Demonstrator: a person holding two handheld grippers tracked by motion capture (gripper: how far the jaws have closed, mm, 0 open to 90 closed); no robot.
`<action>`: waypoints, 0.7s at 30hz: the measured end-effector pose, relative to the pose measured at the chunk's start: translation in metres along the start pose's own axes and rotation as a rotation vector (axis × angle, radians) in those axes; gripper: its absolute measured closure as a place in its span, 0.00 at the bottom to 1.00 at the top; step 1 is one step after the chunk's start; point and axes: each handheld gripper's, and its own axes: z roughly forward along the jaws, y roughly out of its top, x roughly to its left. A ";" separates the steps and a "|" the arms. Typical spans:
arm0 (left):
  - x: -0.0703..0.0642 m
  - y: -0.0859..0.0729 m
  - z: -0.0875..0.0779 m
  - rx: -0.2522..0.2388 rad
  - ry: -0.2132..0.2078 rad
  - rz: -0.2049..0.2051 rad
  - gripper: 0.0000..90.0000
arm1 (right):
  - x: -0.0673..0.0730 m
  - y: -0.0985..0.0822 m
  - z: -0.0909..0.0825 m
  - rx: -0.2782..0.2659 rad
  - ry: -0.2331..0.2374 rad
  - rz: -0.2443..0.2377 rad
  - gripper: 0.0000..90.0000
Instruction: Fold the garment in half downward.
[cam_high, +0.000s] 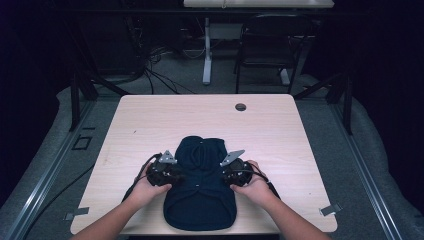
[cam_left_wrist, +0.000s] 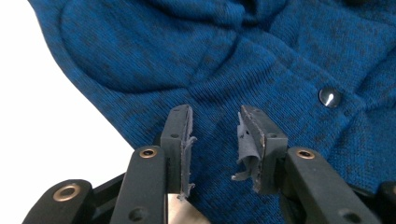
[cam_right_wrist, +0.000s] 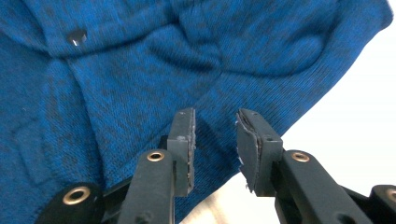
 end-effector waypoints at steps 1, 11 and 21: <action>0.002 0.003 -0.002 -0.003 0.000 0.000 0.71 | -0.001 0.003 -0.003 -0.008 0.001 -0.001 0.74; 0.015 0.040 -0.020 -0.035 0.021 0.024 0.67 | -0.017 0.033 -0.023 -0.025 -0.021 -0.026 0.65; 0.039 0.059 -0.015 -0.064 0.047 -0.004 0.63 | -0.043 0.064 -0.025 0.003 -0.045 -0.026 0.61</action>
